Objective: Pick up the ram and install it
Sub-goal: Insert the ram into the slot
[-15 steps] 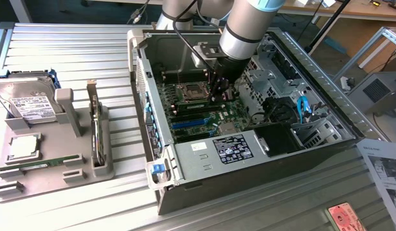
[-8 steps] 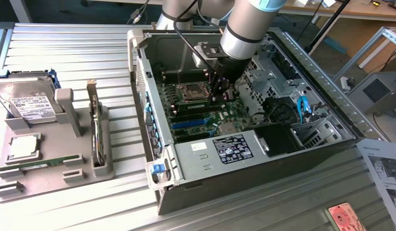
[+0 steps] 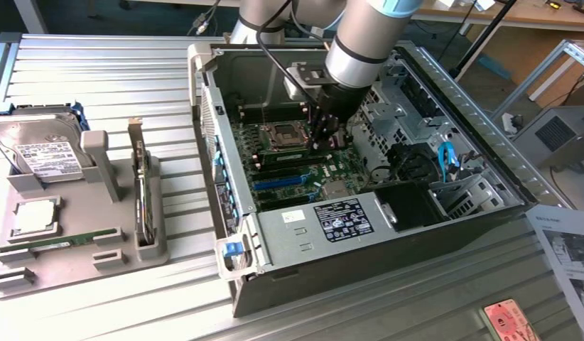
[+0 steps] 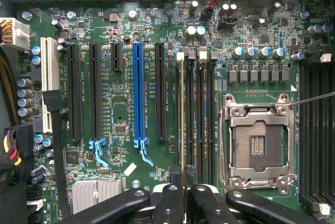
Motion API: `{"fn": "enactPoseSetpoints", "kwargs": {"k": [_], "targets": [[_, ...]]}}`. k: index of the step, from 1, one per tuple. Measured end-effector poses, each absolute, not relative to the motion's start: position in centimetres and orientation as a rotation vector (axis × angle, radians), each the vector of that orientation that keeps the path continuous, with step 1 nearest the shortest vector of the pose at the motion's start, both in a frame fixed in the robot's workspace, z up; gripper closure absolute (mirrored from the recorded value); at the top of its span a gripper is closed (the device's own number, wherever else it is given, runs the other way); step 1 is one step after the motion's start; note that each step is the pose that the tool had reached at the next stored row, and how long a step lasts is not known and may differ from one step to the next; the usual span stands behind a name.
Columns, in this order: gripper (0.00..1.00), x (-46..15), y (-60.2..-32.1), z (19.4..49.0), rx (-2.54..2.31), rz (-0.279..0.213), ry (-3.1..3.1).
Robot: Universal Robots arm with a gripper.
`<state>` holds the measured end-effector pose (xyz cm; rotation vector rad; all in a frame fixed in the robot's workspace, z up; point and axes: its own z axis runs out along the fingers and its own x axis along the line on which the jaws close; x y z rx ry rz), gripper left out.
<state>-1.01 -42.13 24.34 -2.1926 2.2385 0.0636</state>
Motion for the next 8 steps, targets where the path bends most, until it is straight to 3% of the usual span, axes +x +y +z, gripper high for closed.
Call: {"fn": "enactPoseSetpoints", "kwargs": {"k": [8], "targets": [[0.88, -0.82, -42.13, 24.33, -2.197, 0.074, 2.243]]}}
